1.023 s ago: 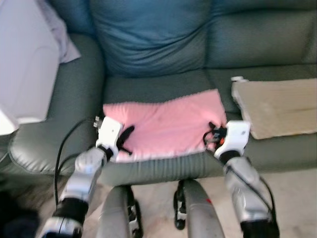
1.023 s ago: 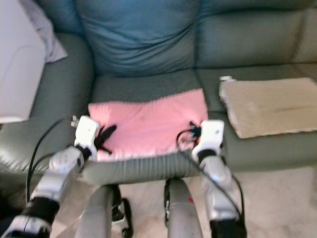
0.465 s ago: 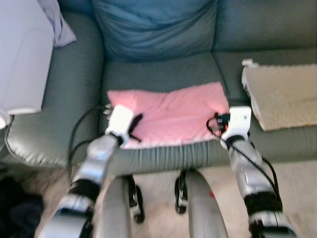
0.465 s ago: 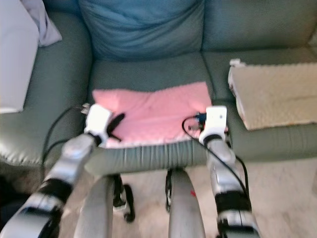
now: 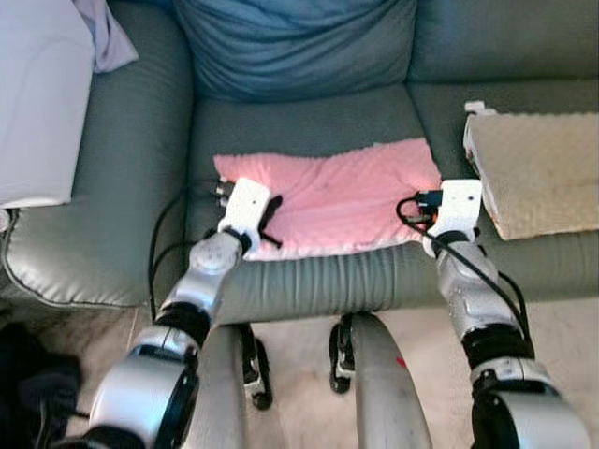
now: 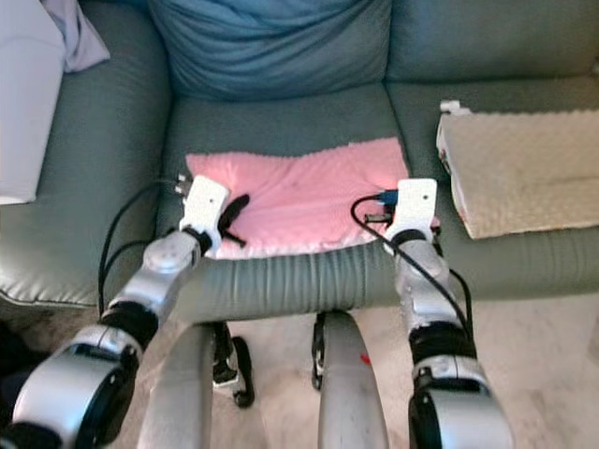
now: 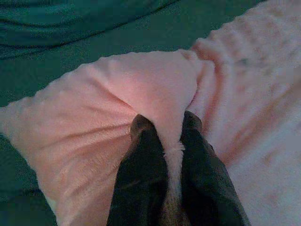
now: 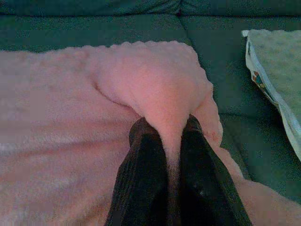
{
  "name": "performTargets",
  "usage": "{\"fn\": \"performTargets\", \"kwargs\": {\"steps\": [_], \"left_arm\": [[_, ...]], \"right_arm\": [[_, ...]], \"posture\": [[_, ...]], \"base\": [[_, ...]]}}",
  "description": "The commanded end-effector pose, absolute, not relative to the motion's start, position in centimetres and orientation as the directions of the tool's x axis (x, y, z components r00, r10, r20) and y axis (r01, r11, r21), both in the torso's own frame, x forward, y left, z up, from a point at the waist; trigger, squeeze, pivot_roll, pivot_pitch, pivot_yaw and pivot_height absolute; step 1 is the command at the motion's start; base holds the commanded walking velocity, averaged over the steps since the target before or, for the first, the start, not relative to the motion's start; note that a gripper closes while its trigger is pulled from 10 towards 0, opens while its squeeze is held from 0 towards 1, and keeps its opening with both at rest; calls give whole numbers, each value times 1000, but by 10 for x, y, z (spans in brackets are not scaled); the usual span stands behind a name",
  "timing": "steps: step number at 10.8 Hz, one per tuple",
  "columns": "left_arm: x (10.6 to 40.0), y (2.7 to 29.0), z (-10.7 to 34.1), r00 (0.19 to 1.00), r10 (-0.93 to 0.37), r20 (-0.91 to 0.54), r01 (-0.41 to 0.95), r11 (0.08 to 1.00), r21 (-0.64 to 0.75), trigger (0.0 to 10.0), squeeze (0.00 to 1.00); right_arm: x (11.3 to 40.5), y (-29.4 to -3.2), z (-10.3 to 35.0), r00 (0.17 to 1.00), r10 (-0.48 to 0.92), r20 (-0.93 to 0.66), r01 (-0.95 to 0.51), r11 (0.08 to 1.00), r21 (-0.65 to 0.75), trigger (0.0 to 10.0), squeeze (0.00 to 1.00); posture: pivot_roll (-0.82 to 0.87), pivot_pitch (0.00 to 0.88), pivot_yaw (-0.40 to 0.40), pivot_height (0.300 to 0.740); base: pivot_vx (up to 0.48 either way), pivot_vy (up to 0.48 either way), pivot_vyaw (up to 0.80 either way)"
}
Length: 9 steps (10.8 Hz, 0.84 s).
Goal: Move the pillow to the sofa
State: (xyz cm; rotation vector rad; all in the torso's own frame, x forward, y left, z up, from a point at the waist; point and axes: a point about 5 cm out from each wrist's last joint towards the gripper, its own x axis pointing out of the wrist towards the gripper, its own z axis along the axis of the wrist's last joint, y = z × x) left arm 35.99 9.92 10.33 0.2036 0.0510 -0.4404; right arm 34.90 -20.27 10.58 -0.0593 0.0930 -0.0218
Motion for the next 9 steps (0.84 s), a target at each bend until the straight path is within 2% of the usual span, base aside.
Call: {"fn": "performTargets", "kwargs": {"steps": [1,5,6,9], "left_arm": [[357,101,95,906,-407,-114,422,886,190,10000,0],[357,102,90,921,-370,-122,387,907,168,10000,0],[359,107,92,937,-330,-113,346,919,187,10000,1000],[364,115,96,962,-252,-107,268,944,191,10000,1000]], "right_arm": [[348,-211,106,995,-52,-85,47,997,-61,10000,0],[353,-205,107,998,-21,-57,19,999,-45,10000,0],[354,-203,107,998,-19,-54,16,999,-45,10000,1000],[355,-202,108,999,-19,-45,17,999,-50,10000,1000]], "posture": [[-69,388,11,656],[-75,396,3,656],[-76,396,1,656],[-78,389,-4,656]], "base": [[0,0,0],[0,0,0],[0,0,0],[0,0,0]]}}
